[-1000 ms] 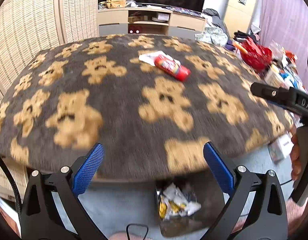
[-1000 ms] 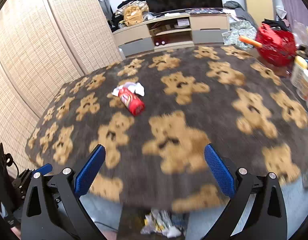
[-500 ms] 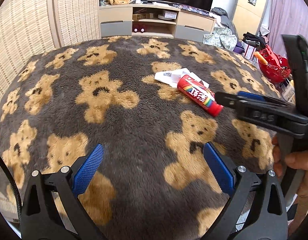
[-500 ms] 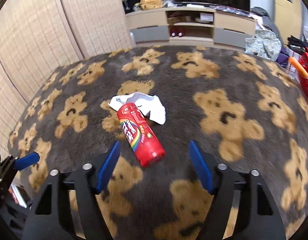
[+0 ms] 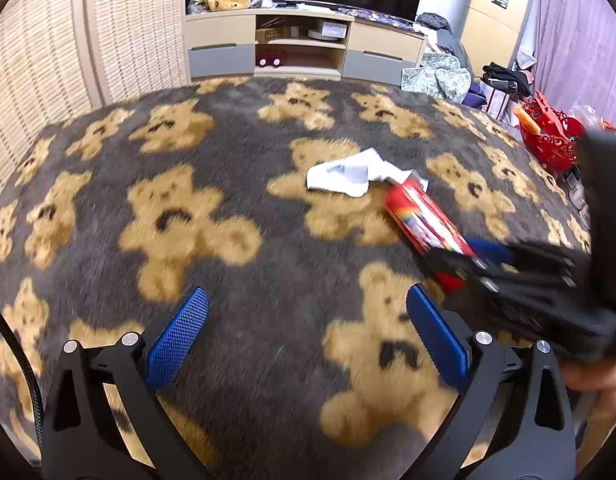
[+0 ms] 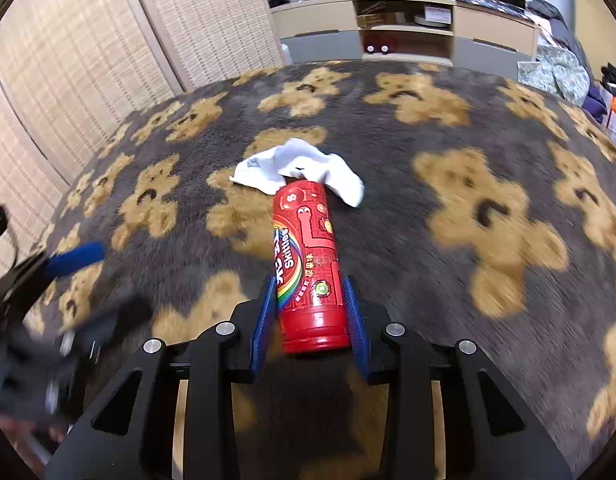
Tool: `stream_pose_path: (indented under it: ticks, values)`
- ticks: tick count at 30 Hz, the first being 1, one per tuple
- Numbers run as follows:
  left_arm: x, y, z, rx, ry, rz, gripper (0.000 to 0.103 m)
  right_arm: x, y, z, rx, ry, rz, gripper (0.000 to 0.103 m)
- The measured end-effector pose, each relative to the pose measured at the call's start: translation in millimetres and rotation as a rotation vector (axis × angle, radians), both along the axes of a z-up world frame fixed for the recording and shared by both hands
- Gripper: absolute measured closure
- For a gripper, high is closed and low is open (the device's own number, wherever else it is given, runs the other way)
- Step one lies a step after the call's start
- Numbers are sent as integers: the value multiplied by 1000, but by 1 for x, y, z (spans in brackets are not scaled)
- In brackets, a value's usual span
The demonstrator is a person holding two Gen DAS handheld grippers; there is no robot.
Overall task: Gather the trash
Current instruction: 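Grasp the red Skittles tube with the right gripper while the left gripper grasps the white tissue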
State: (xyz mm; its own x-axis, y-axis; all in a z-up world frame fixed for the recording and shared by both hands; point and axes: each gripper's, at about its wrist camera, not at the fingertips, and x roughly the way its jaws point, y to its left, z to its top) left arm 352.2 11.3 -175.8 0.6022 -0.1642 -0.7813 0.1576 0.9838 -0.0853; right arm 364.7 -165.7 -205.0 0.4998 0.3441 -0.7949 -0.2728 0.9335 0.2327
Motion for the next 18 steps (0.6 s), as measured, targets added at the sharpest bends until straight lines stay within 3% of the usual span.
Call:
stream_pose_path:
  ticks: [9,14,18]
  values:
    - [55,-32,6,-6,-33,-45,17,-17,-65,18,27,-72,-135,68]
    - [91,-47,-6,-5,-20,-72,18,-15,-75,17,47,-88,-151,68]
    - [111,-55,-20,-17,6,-91,25,-11,-77,8,72,-80,-152,68]
